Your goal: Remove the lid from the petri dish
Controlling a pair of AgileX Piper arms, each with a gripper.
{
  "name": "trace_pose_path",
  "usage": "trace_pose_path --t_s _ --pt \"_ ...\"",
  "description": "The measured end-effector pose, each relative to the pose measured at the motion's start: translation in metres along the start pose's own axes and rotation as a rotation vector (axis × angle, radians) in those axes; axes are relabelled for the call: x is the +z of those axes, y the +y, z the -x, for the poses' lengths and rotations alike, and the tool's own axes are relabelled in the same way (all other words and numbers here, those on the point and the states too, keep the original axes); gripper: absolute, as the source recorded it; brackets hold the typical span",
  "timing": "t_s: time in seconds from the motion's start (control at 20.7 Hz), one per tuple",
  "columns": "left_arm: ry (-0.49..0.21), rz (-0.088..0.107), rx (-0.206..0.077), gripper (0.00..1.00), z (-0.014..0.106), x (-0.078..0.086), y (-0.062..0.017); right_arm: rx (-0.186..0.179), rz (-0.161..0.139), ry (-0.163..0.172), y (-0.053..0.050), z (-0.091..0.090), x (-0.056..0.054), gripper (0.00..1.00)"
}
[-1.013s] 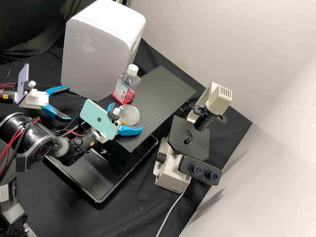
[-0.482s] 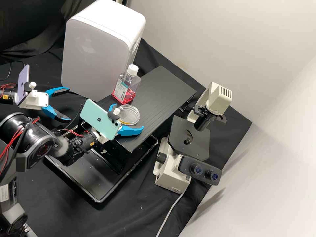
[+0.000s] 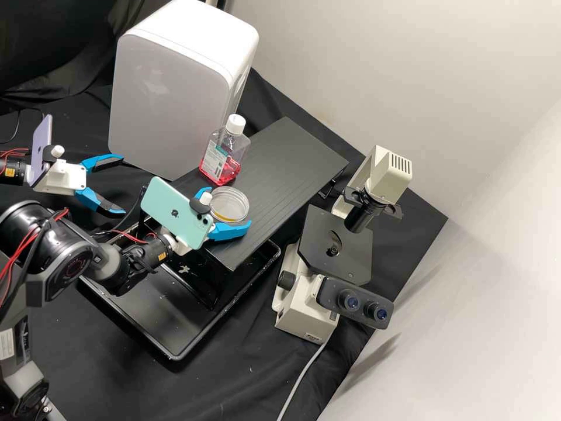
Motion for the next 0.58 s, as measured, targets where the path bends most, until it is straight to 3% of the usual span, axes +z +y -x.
trace_pose_path --t_s 0.58 --pt "0.000 0.000 0.000 1.00 0.0000 0.0000 0.0000 -0.006 0.001 0.001 -0.0015 0.0011 -0.0004 0.00"
